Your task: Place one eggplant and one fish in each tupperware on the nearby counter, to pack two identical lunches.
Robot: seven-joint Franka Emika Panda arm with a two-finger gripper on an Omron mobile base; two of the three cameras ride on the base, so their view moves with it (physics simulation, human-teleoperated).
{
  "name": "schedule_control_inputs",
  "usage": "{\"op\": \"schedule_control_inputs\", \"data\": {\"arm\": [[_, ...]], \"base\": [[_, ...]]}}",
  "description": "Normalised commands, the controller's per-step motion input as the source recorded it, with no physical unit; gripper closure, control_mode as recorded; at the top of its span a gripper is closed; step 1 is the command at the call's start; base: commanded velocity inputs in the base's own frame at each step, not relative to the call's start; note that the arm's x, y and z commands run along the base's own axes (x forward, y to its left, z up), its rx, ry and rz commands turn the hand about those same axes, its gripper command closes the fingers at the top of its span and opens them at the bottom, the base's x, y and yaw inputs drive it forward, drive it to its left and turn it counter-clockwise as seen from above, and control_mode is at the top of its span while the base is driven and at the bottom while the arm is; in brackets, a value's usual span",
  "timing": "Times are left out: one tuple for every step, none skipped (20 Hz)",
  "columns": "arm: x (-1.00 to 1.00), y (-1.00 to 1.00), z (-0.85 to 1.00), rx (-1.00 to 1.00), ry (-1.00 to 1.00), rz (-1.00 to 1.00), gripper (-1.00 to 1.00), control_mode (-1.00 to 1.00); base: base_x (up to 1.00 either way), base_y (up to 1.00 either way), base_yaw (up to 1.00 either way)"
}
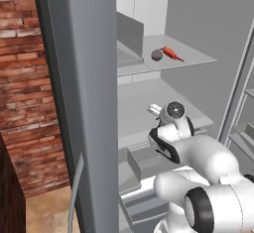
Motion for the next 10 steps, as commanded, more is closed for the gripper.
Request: {"op": "schedule_control_inputs", "data": {"arm": [[-0.65,-0.62,1.00,0.05,0.24,0.02,1.00,-1.00],[-0.67,-0.54,1.00,0.06,0.27,0.05,1.00,-1.00],[-0.70,-0.44,1.00,0.06,0.32,0.09,1.00,-1.00],[-0.66,-0.24,1.00,0.04,0.38,0.13,1.00,-1.00],[-0.68,-0.05,1.00,0.01,0.42,0.17,1.00,-1.00],[-0.81,0.00,1.00,0.00,0.43,0.20,1.00,-1.00],[-0.89,0.00,0.89,0.00,0.45,0.22,1.00,-1.00],[-0.96,0.00,0.59,0.00,0.46,0.23,1.00,-1.00],[-0.97,0.03,0.41,0.00,0.44,0.23,1.00,-1.00],[-1.00,0.03,0.34,0.00,0.41,0.22,1.00,-1.00]], "base": [[0.00,0.00,0.00],[0.00,0.00,0.00],[0.00,0.00,0.00],[0.00,0.00,0.00],[0.00,0.00,0.00],[0.00,0.00,0.00],[0.00,0.00,0.00],[0.00,0.00,0.00],[0.00,0.00,0.00],[0.00,0.00,0.00]]}}
